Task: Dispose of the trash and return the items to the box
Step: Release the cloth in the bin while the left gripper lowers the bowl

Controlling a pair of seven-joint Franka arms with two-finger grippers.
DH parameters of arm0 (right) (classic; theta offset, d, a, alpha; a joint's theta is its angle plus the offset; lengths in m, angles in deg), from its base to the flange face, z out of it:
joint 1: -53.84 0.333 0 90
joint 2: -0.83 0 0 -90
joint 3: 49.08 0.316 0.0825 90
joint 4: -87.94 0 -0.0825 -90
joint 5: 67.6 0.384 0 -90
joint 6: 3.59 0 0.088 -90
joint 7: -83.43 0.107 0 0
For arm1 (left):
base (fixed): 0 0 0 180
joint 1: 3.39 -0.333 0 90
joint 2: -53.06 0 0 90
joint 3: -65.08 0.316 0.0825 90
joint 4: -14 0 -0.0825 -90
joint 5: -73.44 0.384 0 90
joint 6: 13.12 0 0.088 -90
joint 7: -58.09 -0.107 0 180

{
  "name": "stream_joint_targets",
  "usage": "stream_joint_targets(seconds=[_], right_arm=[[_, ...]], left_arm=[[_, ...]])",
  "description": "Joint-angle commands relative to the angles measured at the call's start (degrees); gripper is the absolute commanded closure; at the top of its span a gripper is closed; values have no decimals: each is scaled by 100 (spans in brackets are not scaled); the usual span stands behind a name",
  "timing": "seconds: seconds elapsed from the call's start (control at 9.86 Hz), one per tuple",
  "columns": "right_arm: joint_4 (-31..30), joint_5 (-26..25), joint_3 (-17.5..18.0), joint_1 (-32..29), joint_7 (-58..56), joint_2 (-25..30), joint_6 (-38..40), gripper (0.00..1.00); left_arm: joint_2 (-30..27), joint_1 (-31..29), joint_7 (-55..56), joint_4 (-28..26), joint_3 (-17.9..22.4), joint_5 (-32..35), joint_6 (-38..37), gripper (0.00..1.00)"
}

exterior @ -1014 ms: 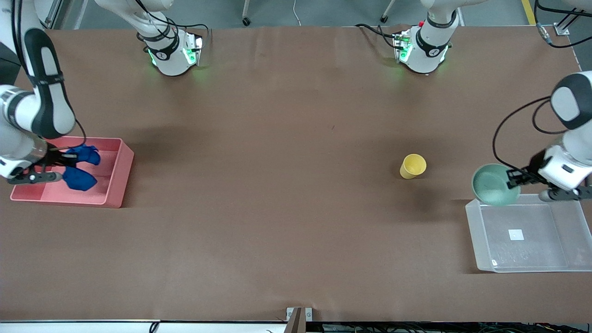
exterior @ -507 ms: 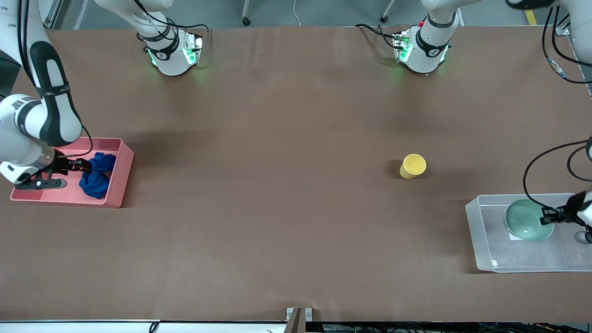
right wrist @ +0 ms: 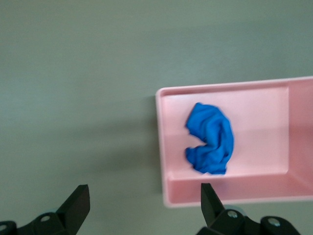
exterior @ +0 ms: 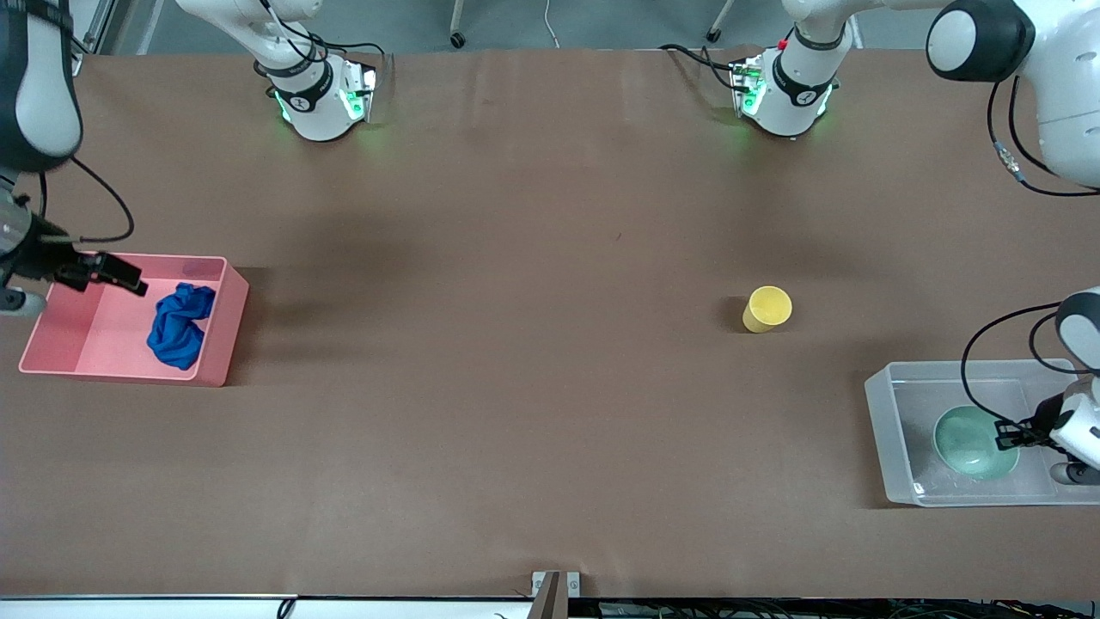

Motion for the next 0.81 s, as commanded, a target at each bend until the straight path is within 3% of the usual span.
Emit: stream_joint_targets(seconds=[0.0,0.3,0.41,0.51,0.61,0.71], right_arm=[[1246,23,331,-105,369,-85,1173,0],[2585,-22,332,-148,377,-112,2091,0],[2614,-48,314,-149,429,-60,2302,0],[2545,-57,306,-157,421,-42,2304,0],[2362,-39,305,-262,343,80,2347,0],[2099,-39,340,-245,342,247,2270,0]], left_arm=[[459,35,43,92,57,54,194,93],[425,44,113,13,57,36,203,74],[347,44,104,4,49,62,185,57],[94,61,113,-101,57,80,124,30],[-309,70,113,-363,66,106,115,17],[-792,88,122,-626,57,185,-59,12]])
